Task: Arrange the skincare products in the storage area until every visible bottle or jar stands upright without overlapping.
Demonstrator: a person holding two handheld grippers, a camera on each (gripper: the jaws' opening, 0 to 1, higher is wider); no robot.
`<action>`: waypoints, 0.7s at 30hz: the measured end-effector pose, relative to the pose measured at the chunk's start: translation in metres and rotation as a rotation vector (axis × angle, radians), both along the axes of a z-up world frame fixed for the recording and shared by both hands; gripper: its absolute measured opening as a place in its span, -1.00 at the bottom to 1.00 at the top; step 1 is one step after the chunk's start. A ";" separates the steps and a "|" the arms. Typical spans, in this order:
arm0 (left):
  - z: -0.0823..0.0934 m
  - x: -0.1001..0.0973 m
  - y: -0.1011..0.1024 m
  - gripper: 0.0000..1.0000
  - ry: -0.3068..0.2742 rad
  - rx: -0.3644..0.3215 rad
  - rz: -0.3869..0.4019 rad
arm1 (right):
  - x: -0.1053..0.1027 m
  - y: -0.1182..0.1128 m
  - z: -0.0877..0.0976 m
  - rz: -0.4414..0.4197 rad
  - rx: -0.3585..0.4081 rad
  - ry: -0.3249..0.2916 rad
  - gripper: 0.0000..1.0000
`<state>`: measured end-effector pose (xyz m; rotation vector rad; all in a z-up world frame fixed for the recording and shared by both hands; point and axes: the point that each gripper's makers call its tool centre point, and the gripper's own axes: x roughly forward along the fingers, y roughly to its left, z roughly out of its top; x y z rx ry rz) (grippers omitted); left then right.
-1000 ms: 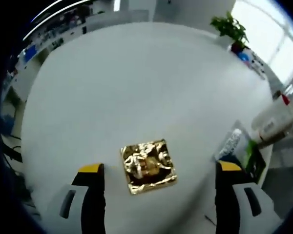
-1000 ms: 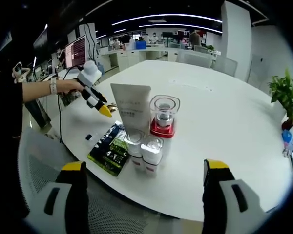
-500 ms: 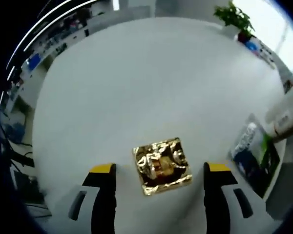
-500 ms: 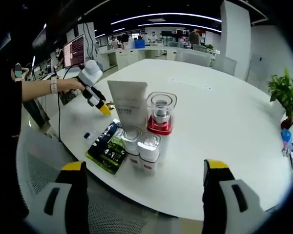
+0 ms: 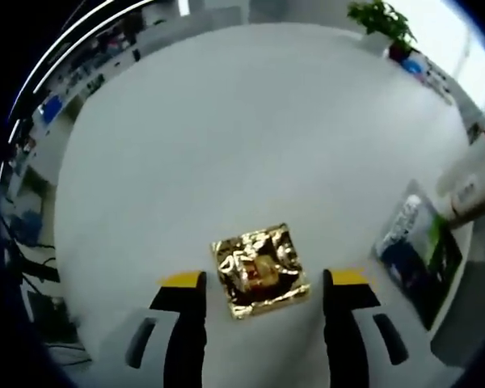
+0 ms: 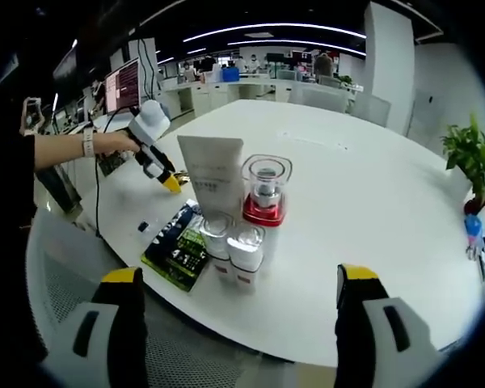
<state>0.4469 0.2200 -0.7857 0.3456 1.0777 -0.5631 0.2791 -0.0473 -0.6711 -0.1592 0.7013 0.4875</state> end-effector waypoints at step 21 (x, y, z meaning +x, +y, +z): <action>0.003 -0.009 0.001 -0.28 0.026 0.020 -0.082 | -0.001 -0.001 -0.001 0.011 -0.013 0.002 0.99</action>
